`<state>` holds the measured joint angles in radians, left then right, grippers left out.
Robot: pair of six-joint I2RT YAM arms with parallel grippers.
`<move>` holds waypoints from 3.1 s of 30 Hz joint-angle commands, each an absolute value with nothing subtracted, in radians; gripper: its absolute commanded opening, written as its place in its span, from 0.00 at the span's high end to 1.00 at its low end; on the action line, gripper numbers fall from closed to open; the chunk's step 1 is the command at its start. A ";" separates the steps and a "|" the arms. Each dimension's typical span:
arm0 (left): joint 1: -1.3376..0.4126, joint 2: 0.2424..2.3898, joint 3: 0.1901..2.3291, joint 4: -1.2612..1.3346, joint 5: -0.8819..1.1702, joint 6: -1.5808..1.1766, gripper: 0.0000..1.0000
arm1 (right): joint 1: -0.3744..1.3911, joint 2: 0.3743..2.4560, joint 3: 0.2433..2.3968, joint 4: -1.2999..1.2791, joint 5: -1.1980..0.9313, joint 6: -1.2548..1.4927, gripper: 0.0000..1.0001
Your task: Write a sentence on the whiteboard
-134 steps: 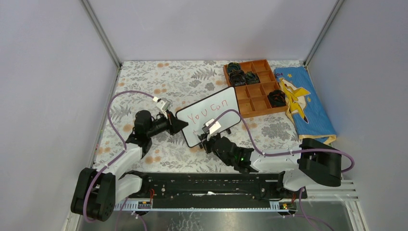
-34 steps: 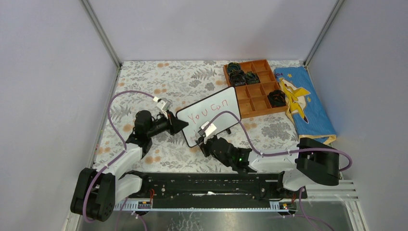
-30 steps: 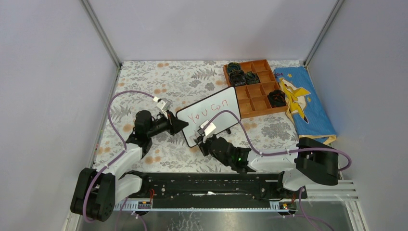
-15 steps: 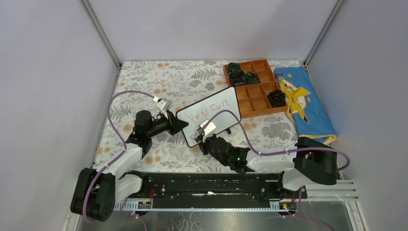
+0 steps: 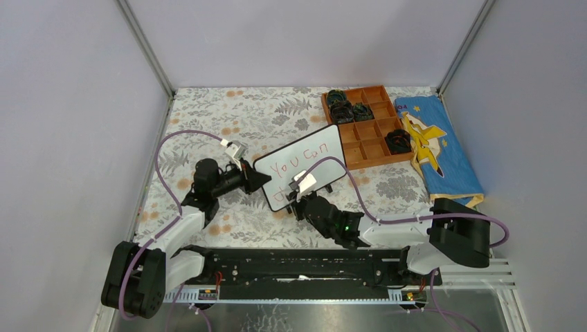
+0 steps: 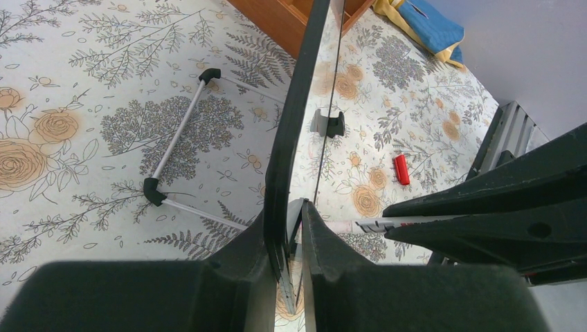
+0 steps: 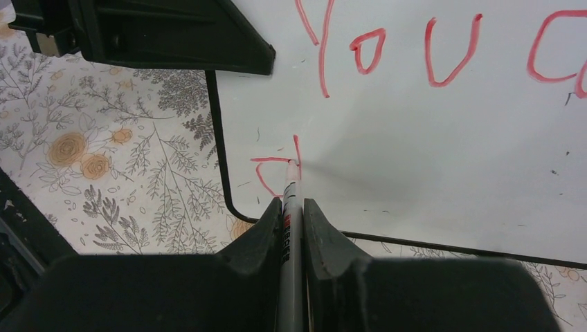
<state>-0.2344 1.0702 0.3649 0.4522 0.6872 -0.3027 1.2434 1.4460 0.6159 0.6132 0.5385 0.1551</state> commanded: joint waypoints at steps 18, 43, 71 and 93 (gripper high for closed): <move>-0.237 1.080 0.364 0.364 0.601 -0.199 0.87 | 1.221 1.281 0.514 0.698 0.588 0.193 1.00; -0.239 1.083 0.364 0.367 0.602 -0.199 0.87 | 1.170 1.338 0.591 0.613 0.473 0.238 1.00; -0.239 1.080 0.364 0.365 0.598 -0.199 0.87 | 1.163 1.389 0.555 0.604 0.500 0.282 1.00; -0.239 1.082 0.364 0.365 0.598 -0.198 0.87 | 1.127 1.338 0.562 0.525 0.569 0.267 1.00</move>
